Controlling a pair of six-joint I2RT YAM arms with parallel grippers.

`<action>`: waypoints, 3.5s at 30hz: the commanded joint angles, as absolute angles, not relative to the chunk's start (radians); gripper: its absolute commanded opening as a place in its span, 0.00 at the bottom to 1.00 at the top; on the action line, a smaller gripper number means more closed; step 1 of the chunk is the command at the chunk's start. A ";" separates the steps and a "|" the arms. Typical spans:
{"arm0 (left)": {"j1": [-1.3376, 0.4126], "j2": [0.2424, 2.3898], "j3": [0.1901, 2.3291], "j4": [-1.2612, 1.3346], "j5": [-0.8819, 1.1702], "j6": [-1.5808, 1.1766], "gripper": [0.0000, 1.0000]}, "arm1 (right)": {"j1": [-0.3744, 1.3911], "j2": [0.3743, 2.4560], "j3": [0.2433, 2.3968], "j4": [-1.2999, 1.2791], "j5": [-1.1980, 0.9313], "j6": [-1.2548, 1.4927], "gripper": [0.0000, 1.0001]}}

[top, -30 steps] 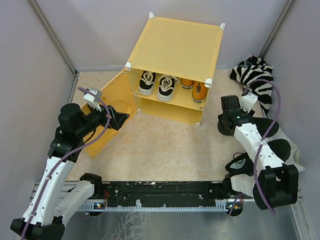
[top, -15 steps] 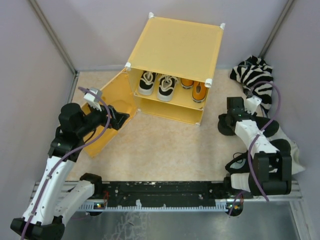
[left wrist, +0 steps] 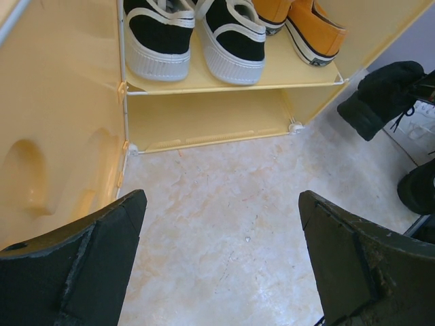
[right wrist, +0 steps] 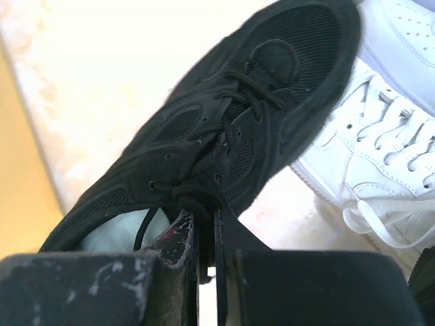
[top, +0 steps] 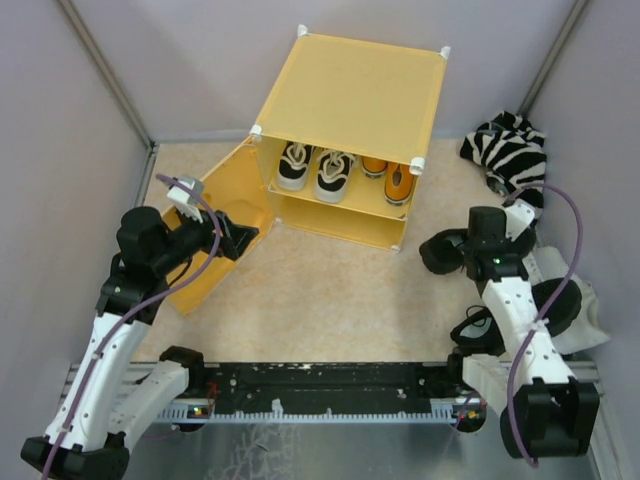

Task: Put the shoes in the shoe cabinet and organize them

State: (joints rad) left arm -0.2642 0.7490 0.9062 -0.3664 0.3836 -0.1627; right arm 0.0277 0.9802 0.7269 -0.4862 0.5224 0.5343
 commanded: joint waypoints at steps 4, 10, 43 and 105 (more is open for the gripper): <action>-0.270 0.728 0.905 -0.347 0.385 -0.172 0.99 | 0.024 0.805 0.882 -0.555 0.352 0.510 0.00; -0.271 0.718 0.910 -0.355 0.370 -0.166 0.99 | 0.025 0.676 0.897 -0.651 0.256 0.506 0.00; -0.270 0.749 0.917 -0.359 0.345 -0.158 0.99 | 0.942 0.964 0.869 -0.454 0.177 0.479 0.00; -0.272 0.764 0.901 -0.365 0.337 -0.150 0.99 | 0.924 1.371 0.838 -0.276 0.594 0.258 0.75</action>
State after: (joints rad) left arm -0.2672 0.7753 0.9043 -0.3672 0.3447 -0.1596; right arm 0.9207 1.3418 0.8627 -0.3626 0.5369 0.2642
